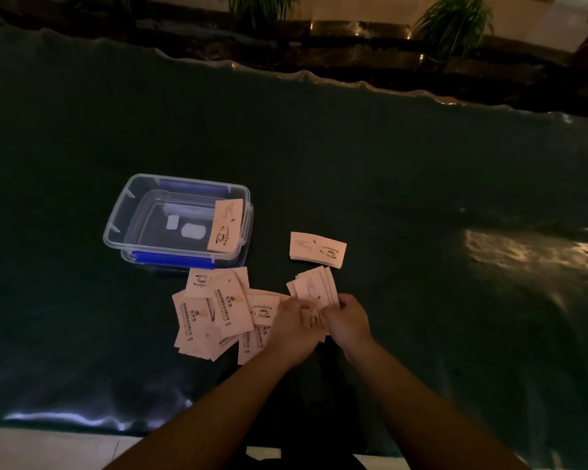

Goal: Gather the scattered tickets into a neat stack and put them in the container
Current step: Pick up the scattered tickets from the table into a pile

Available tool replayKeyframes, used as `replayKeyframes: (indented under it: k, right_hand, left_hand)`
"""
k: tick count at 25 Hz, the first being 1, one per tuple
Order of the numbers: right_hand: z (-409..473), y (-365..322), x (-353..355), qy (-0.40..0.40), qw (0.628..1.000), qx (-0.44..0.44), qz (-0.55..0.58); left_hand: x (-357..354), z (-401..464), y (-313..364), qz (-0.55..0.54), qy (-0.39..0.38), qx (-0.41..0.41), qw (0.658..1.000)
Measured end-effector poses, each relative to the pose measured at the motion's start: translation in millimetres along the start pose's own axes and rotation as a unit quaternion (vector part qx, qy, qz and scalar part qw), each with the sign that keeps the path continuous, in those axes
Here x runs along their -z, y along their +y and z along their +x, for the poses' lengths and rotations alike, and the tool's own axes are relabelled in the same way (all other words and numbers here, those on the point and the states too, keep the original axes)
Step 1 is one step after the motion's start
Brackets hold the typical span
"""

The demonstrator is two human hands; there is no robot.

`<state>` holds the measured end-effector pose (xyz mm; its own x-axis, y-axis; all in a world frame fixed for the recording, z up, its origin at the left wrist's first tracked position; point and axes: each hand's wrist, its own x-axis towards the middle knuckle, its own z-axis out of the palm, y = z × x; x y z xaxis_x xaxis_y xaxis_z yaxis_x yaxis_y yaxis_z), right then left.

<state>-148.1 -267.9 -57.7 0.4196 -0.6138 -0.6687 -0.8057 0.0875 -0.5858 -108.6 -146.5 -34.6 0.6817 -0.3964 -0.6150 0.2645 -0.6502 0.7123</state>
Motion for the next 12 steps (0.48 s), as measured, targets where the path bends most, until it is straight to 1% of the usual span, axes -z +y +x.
replayKeyframes:
  k: [4, 10, 12]
  right_hand:
    - [-4, 1, 2, -0.009, 1.000, -0.003, -0.021]
    - [-6, 13, 5, -0.007, 0.998, -0.011, -0.055]
    - [-7, 18, 4, -0.024, 0.997, -0.004, -0.072]
  left_hand:
    - [0, -1, 1, -0.002, -0.044, 0.002, 0.999]
    - [-3, -9, -1, -0.024, -0.085, -0.006, 0.996]
    - [-2, -11, -5, -0.030, -0.102, -0.003, 0.994]
